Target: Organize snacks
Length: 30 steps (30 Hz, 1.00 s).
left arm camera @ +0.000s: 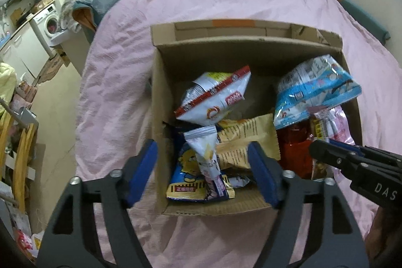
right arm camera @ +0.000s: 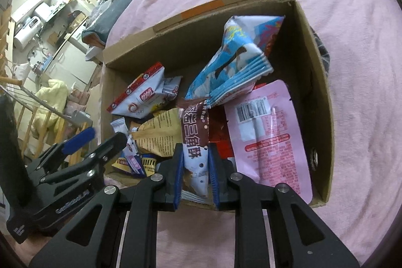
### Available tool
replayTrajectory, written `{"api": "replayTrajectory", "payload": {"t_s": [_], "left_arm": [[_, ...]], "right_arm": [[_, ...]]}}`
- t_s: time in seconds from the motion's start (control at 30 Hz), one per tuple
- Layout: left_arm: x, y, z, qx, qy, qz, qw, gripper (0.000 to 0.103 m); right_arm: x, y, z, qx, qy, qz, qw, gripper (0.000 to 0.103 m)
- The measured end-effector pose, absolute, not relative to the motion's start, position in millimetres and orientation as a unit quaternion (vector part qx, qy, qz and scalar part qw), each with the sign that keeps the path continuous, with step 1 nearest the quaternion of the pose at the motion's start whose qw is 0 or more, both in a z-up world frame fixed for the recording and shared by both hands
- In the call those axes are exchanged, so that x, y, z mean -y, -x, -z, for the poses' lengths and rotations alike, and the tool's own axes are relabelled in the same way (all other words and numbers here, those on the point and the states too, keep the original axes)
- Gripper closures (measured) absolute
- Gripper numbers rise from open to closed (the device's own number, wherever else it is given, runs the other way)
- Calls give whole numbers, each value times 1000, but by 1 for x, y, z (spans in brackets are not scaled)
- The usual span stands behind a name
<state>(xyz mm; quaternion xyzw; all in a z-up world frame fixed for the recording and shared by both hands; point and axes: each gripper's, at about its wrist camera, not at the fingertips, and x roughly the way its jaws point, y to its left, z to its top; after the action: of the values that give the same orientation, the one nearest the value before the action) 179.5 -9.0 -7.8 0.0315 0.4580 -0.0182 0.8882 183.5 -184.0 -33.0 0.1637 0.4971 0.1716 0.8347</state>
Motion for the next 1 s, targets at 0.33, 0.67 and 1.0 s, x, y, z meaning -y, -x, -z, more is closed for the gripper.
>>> {"api": "replayTrajectory", "payload": {"t_s": [0.33, 0.67, 1.0], "left_arm": [[4, -166, -16, -428, -42, 7, 903, 30], [-14, -144, -40, -410, -6, 15, 912, 7], [-28, -98, -45, -404, 10, 20, 914, 0]], "right_arm": [[191, -169, 5, -443, -189, -193, 855, 31], [208, -139, -29, -402, -138, -95, 900, 4], [208, -94, -44, -372, -112, -83, 918, 0]]}}
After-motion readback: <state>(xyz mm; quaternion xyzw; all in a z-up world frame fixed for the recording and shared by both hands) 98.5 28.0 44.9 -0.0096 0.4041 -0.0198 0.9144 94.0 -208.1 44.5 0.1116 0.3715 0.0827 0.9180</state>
